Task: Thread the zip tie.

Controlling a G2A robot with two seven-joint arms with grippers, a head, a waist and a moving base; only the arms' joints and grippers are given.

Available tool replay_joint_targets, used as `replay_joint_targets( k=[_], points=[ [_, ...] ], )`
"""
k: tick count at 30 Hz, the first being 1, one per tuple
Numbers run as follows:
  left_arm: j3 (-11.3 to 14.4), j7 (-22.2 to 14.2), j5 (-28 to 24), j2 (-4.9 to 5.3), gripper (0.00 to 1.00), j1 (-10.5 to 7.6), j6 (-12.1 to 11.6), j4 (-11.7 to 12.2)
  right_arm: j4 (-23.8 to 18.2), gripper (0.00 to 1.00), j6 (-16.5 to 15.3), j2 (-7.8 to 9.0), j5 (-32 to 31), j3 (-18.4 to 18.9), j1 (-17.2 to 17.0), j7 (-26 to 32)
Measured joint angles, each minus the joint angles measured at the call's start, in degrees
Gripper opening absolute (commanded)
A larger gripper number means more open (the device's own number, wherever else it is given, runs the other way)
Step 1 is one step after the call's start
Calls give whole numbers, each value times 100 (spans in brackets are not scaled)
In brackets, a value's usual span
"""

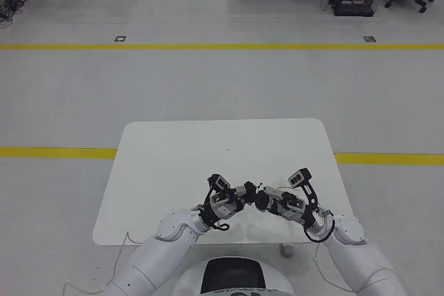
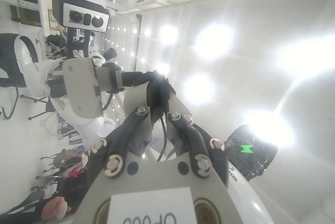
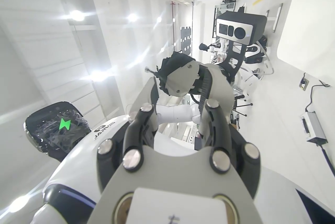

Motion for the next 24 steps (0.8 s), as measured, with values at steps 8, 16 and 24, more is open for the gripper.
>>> replay_joint_targets(
  k=[8, 16, 24],
  points=[
    [0, 0, 0, 0, 0, 0, 0, 0, 0, 22, -10, 3, -12, 3, -2, 17],
    [0, 0, 0, 0, 0, 0, 0, 0, -5, 13, -43, 4, 7, 10, -5, 24],
    [0, 0, 0, 0, 0, 0, 0, 0, -28, 8, -52, 1, 27, 32, -20, 23]
  ],
)
